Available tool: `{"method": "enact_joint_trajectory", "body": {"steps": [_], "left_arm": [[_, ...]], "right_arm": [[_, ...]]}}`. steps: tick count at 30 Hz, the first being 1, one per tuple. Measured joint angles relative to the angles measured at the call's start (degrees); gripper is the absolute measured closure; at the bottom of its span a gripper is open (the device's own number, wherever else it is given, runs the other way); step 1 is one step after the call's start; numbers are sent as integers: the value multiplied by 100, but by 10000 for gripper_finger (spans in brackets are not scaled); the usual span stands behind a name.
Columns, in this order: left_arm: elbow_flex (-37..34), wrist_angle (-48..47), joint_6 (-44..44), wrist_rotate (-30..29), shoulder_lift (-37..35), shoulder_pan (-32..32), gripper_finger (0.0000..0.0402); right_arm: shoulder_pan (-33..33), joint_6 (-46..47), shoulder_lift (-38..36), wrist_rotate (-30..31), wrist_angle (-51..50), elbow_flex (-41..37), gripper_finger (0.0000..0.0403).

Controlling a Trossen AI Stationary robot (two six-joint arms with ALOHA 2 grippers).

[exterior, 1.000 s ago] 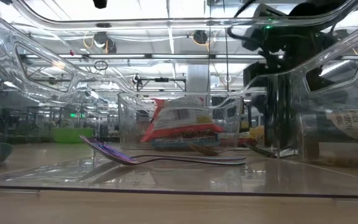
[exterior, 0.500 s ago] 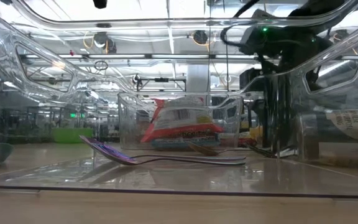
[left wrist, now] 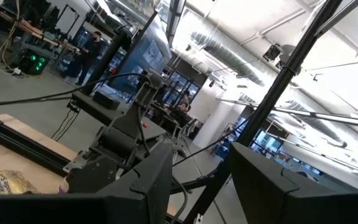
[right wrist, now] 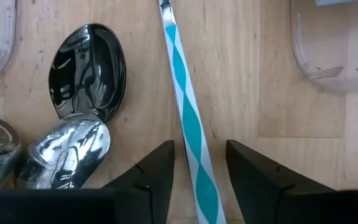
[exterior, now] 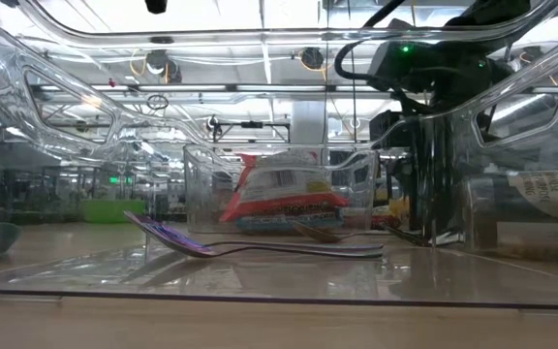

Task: Pick & Place Food Item
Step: Put the top blue spoon into the bottom transparent bin

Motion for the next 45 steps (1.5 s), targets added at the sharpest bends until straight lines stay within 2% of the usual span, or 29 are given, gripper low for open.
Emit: {"method": "enact_joint_trajectory", "body": {"steps": [15, 18, 24, 26, 36, 45], "left_arm": [[0, 0, 2, 0, 0, 0, 238], [0, 0, 2, 0, 0, 0, 238], [0, 0, 2, 0, 0, 0, 238], [0, 0, 2, 0, 0, 0, 238], [0, 0, 2, 0, 0, 1, 238], [0, -3, 2, 0, 0, 2, 238]], "right_arm": [[0, 92, 13, -23, 11, -11, 273], [0, 94, 15, -29, 39, -13, 293], [0, 146, 24, -40, 62, -17, 366], [0, 146, 24, -40, 49, -17, 379], [-11, 485, -89, -16, 22, -17, 379], [-46, 742, -885, 131, -490, 103, 379]]}}
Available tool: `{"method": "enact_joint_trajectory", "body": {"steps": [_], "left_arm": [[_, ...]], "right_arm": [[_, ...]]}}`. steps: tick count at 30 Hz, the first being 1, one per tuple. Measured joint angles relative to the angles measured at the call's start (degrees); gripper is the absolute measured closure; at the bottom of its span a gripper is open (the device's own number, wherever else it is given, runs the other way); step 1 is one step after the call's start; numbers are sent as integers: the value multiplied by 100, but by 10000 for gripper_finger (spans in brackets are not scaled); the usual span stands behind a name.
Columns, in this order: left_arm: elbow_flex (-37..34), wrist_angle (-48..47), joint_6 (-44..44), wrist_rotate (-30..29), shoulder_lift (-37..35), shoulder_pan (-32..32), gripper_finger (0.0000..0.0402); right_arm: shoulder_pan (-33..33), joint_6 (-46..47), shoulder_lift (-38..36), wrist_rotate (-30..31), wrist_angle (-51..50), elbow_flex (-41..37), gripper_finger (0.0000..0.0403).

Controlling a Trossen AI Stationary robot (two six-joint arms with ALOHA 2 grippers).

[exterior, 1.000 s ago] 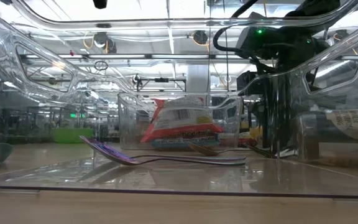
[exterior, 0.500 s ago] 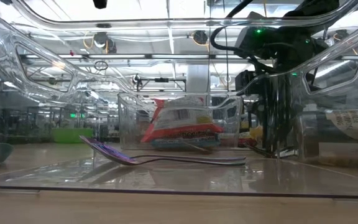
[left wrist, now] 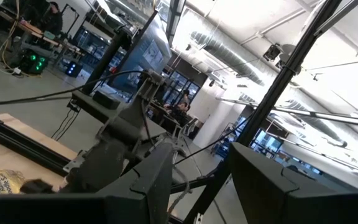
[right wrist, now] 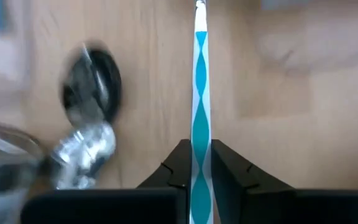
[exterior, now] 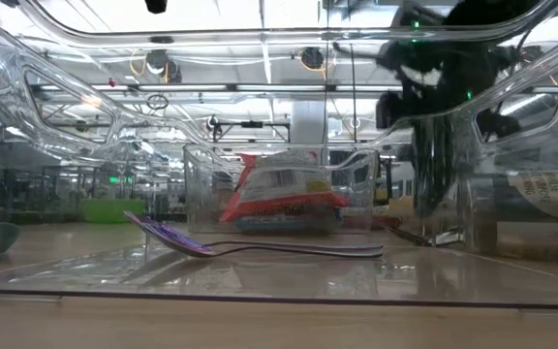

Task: Pick & Place Food Item
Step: Put the top blue spoon into the bottom transparent bin

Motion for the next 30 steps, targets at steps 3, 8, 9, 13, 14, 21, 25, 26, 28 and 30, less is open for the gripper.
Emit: {"method": "enact_joint_trajectory", "body": {"steps": [3, 8, 9, 13, 14, 21, 25, 26, 28, 30], "left_arm": [[-2, -7, 0, 0, 0, 0, 238], [-2, 1, 0, 0, 0, 0, 238], [-2, 3, 0, -2, 0, 0, 238], [-2, 0, 0, -1, -1, 0, 238], [-2, 0, 0, -1, 0, 0, 238], [-2, 2, 0, -2, 0, 0, 238], [-2, 3, 0, 0, 0, 0, 238], [-2, 3, 0, -1, 0, 0, 238], [-2, 3, 0, 0, 0, 0, 238], [-2, 3, 0, 0, 0, 0, 238]], "right_arm": [[4, 7, -193, 4, -454, 100, 379], [9, 127, -549, 113, -672, 307, 379], [17, 144, -612, 159, -731, 344, 379], [10, 165, -828, 344, -823, 625, 379], [9, 159, -864, 377, -872, 723, 379], [74, 57, -913, 462, -1020, 1548, 379], [270, -151, -880, 471, -971, 2004, 379], [307, -161, -843, 468, -944, 2106, 379], [412, -158, -814, 471, -928, 2256, 379], [518, -156, -788, 484, -921, 2378, 379]]}}
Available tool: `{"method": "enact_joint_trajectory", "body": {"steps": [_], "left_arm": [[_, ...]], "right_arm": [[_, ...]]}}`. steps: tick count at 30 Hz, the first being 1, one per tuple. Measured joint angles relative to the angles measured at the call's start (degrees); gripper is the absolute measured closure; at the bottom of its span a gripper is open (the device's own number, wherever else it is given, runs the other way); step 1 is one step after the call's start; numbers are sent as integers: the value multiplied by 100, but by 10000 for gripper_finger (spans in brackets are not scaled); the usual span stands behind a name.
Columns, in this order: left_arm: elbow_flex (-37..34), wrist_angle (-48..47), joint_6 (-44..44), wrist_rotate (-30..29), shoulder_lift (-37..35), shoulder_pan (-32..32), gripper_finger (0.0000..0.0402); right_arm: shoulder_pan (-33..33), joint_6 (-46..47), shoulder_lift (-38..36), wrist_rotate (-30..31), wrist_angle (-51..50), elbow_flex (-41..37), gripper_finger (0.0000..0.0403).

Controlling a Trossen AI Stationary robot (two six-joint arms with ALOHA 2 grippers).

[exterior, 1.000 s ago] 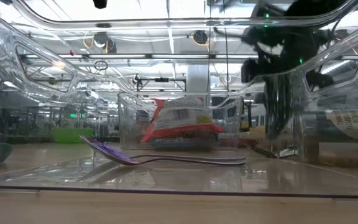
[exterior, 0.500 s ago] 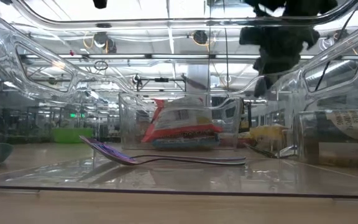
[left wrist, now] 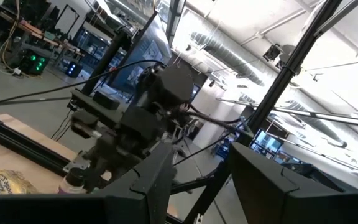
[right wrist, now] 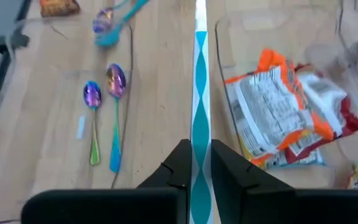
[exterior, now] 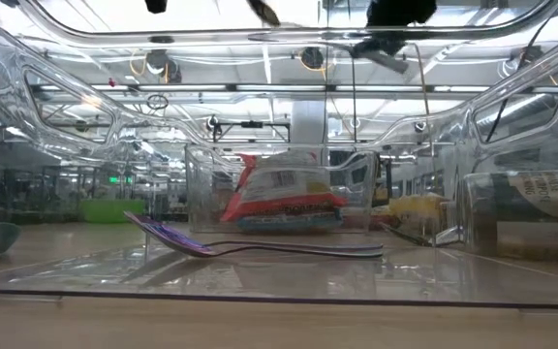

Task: Pick & Place Food Item
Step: Put the top blue spoon into the bottom transparent bin

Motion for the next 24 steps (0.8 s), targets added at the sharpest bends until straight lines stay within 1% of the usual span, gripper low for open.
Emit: {"method": "enact_joint_trajectory", "body": {"steps": [2, 5, 12, 16, 19, 24], "left_arm": [[0, 0, 0, 0, 0, 0, 238], [0, 2, 0, -1, 0, -2, 238], [0, -2, 0, 0, -2, -2, 238], [0, 0, 0, -1, 0, 0, 238], [0, 0, 0, 0, 0, 0, 238], [0, 0, 0, -2, 0, 0, 238]], "right_arm": [[116, 103, 104, -6, 154, 134, 379], [353, 282, 305, -35, 7, 256, 379], [929, 300, 1069, -60, 68, 710, 379], [1054, 389, 1370, -219, 40, 953, 379], [1102, 593, 1554, -279, 10, 1134, 379], [1220, 666, 1911, -336, 56, 1520, 379]]}}
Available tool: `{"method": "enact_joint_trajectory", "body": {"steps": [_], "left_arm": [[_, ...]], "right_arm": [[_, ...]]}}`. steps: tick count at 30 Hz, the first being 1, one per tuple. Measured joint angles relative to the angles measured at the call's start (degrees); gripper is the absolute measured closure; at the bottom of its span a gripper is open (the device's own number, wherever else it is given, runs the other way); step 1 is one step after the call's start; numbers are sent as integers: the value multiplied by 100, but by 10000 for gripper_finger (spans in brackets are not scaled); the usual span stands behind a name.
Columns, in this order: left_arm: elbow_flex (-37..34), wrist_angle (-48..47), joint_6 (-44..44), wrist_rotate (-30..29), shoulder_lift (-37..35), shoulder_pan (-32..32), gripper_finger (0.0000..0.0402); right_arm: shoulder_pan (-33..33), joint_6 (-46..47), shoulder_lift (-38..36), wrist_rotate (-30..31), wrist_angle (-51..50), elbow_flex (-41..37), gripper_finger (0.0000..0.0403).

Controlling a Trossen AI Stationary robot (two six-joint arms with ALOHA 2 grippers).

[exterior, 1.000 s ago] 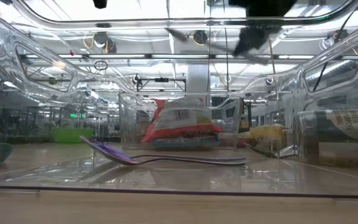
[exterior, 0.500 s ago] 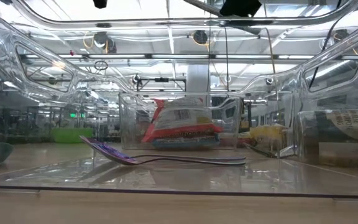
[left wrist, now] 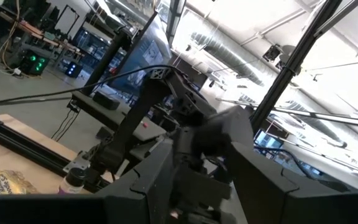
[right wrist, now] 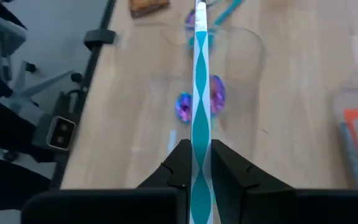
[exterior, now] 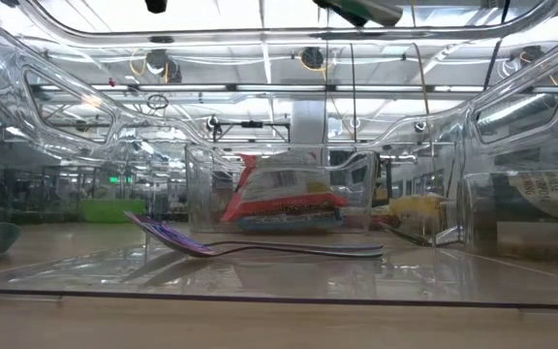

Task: Pick & Place Food Item
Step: Put the top blue spoon into the bottom transparent bin

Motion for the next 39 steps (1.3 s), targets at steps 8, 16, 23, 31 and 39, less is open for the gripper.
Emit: {"method": "enact_joint_trajectory", "body": {"steps": [8, 16, 23, 31, 39], "left_arm": [[0, 0, 0, 2, -2, -2, 238], [0, 2, 175, -2, -2, 0, 238], [0, 2, 105, -2, -2, 0, 238], [0, 31, -423, 0, -1, 0, 238], [0, -302, -358, 255, -2, -37, 238]], "right_arm": [[-10, -48, 645, -473, 46, 416, 379], [-109, -22, 696, -451, -209, 457, 379], [-125, 90, 768, -290, -226, 455, 379], [-51, 500, 1185, -311, -280, 442, 379], [-2, 747, 1461, -312, -326, 442, 379]]}}
